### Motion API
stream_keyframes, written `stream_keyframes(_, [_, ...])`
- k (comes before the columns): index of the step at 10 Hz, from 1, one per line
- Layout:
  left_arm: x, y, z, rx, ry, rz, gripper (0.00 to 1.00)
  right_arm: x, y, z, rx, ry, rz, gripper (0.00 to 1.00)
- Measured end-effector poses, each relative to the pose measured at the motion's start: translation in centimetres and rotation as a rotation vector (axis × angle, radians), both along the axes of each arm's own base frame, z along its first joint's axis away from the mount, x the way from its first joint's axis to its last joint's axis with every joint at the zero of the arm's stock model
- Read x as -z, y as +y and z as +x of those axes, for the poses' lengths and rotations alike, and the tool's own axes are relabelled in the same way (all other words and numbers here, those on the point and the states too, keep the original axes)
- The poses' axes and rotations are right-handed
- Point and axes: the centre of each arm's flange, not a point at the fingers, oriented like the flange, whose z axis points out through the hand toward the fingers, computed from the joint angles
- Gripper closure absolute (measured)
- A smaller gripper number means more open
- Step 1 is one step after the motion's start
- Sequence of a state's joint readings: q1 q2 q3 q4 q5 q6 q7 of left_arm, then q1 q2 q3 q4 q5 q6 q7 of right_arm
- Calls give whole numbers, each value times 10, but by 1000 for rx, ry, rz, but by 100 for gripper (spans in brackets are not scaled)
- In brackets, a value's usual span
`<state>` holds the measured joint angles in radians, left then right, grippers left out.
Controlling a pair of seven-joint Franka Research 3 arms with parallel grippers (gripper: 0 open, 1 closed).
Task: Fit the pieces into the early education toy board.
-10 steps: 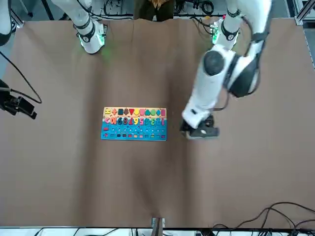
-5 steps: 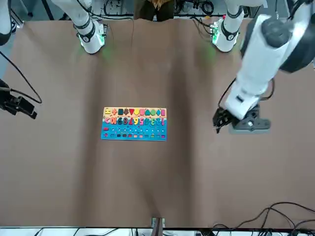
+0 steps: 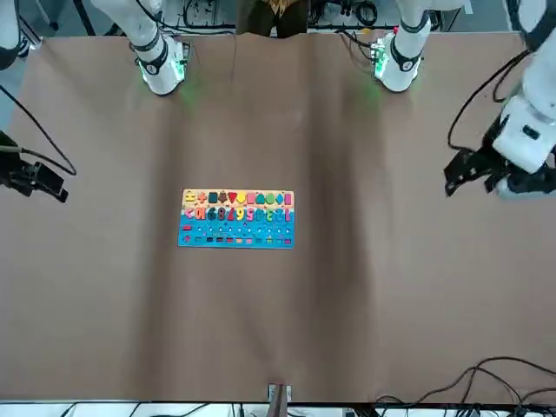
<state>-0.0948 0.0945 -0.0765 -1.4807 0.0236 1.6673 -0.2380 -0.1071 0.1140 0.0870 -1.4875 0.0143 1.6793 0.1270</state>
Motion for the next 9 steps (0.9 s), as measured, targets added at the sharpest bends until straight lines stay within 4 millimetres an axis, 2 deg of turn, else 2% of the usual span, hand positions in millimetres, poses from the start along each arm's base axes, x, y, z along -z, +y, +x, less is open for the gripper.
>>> stream_keyframes(2, [8, 9, -9, 23, 29, -1, 0, 0, 6, 0, -12, 0, 0, 1])
stream_keyframes(5, [13, 31, -28, 81, 54, -32, 1, 0, 5, 0, -13, -3, -1, 1])
stream_keyframes(9, [20, 33, -33, 134, 66, -9, 1, -1, 5, 1, -13, -9, -1, 1])
